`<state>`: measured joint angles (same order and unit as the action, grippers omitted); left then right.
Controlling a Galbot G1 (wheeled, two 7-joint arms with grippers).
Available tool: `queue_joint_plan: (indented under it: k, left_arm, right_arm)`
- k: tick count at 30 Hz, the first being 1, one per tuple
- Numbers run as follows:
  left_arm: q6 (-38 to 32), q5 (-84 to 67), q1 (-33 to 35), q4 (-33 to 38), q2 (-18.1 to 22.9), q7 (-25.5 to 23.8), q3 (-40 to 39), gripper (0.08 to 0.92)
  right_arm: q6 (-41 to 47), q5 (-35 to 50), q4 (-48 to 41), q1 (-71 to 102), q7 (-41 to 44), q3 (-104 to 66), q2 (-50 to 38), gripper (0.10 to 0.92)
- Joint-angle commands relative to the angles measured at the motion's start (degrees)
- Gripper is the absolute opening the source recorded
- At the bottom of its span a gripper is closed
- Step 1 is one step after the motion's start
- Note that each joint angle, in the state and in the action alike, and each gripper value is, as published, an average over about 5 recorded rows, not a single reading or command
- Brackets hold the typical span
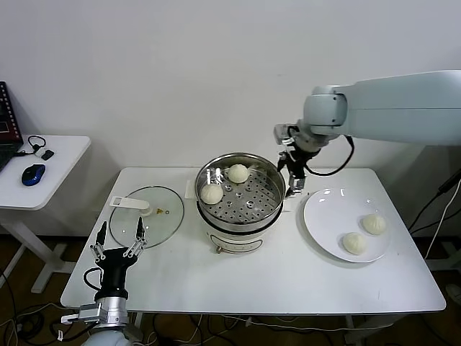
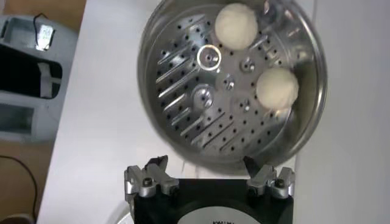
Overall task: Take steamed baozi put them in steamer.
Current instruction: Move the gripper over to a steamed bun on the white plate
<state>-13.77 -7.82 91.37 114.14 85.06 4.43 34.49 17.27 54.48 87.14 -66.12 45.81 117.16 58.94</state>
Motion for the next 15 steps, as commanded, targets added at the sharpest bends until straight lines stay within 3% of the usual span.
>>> queue_joint_plan:
  k: [1,8,15]
  left_arm:
    - [-0.13,0.20,0.31,0.20,0.10,0.06,-0.16,0.823]
    - [-0.48,1.20,0.62,-0.04,0.23,0.20,-0.56,0.823]
    - [-1.06,2.68,1.35,-0.21,1.09,0.35,-0.45,0.823]
  right_arm:
    - [-0.52,-5.32,11.38,-9.77,0.07,10.83,-12.71,0.823]
    - [-2.82,-13.91,12.03,-13.81,1.55,18.11,-21.37,0.823]
    - [-6.50,-20.86,3.46,-6.50,4.21,14.52,-27.51,0.823]
